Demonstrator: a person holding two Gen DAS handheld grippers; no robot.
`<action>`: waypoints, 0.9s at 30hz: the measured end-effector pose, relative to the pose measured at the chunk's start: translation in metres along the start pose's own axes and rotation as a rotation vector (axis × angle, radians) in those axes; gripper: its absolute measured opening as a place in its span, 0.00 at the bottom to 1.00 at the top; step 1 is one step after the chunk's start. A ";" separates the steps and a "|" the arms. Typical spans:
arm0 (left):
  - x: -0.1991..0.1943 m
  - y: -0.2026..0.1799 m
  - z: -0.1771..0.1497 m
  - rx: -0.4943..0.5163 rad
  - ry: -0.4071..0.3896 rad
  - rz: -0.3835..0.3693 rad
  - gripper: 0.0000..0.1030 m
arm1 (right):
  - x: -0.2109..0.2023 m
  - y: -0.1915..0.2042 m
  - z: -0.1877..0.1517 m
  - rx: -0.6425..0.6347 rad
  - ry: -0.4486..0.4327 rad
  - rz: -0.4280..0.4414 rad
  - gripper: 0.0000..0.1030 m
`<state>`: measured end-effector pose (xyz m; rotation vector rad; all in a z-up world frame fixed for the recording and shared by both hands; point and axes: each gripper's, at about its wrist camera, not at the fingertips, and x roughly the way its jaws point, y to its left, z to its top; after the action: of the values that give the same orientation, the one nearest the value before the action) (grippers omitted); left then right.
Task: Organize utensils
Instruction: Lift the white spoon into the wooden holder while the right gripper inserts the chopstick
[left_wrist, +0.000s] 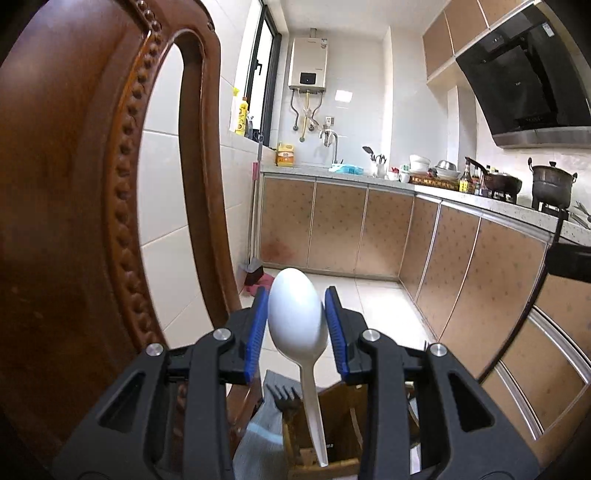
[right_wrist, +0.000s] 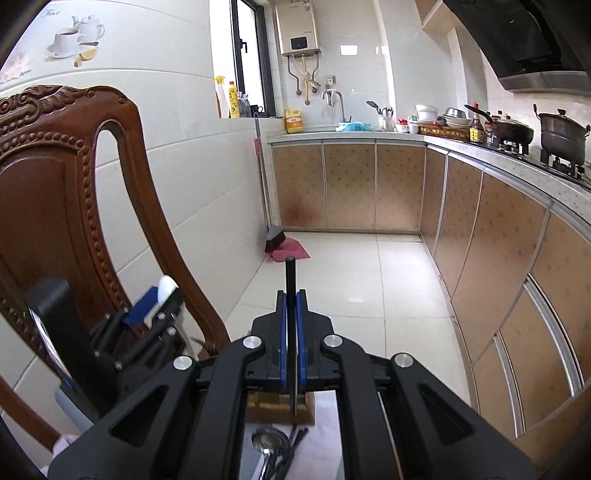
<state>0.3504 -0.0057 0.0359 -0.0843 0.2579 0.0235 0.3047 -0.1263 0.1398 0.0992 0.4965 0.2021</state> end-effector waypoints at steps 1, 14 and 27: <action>0.005 0.000 -0.002 0.000 -0.009 0.003 0.30 | 0.005 0.001 0.001 0.001 -0.002 -0.001 0.06; 0.046 -0.007 -0.051 0.010 -0.010 -0.002 0.31 | 0.074 -0.002 -0.038 0.051 0.102 0.019 0.06; 0.025 0.007 -0.065 -0.044 0.037 -0.022 0.54 | 0.078 -0.010 -0.070 0.047 0.191 -0.004 0.31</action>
<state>0.3579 -0.0045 -0.0340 -0.1311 0.2939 0.0057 0.3397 -0.1160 0.0410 0.1258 0.6920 0.1974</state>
